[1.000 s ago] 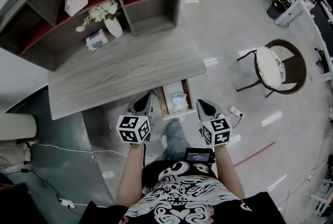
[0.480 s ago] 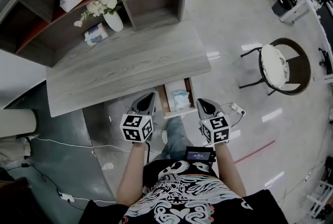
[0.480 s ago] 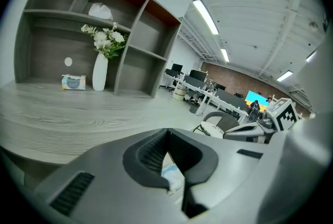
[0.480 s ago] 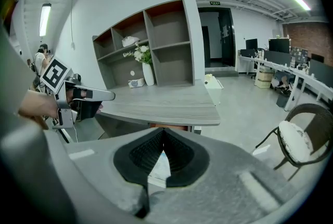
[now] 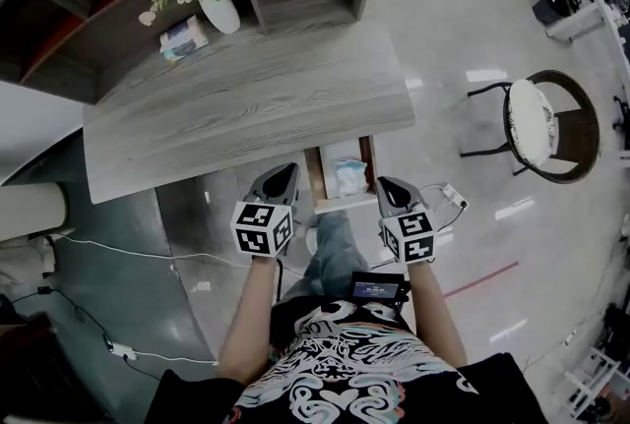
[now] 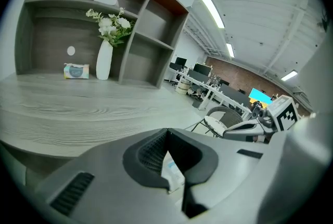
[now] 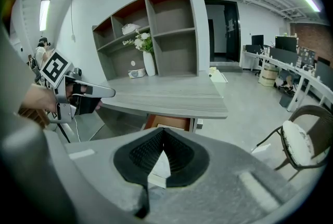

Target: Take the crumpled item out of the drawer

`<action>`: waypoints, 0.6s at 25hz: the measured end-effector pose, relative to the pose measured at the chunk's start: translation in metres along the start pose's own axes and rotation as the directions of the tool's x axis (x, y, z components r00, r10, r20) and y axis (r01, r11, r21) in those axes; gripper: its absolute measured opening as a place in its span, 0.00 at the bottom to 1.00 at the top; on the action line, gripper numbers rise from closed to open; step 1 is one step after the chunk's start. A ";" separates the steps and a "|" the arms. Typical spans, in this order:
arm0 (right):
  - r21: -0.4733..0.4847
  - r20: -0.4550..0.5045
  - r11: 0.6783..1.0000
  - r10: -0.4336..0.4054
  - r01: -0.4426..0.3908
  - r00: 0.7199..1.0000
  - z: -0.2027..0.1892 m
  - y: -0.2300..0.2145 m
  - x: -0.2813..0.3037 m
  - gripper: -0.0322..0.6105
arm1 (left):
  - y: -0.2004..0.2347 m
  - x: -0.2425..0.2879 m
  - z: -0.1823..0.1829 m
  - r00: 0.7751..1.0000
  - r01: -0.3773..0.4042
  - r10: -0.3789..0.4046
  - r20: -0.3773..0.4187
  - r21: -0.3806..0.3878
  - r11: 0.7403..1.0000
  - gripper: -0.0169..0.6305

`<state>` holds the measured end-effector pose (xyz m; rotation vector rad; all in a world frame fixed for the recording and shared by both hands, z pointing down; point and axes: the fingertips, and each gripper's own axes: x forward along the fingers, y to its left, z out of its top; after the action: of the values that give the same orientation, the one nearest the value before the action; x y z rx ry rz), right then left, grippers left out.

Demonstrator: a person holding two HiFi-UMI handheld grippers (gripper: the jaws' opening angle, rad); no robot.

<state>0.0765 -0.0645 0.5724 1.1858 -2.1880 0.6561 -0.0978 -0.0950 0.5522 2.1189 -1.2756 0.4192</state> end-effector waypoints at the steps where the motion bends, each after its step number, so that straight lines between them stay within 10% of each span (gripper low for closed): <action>1: -0.001 -0.008 1.000 0.001 -0.001 1.000 -0.003 0.000 0.003 0.06 | 0.000 0.001 -0.003 1.000 0.002 -0.002 -0.007 -0.005 1.000 0.03; 15: -0.034 -0.138 0.999 0.023 -0.028 0.990 -0.039 -0.005 0.035 0.06 | 0.006 0.029 -0.054 0.991 0.003 -0.004 -0.137 -0.006 1.000 0.03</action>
<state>0.0741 -0.0628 0.6249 1.0633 -2.0942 0.6857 -0.0868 -0.0813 0.6107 2.0493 -1.1932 0.5486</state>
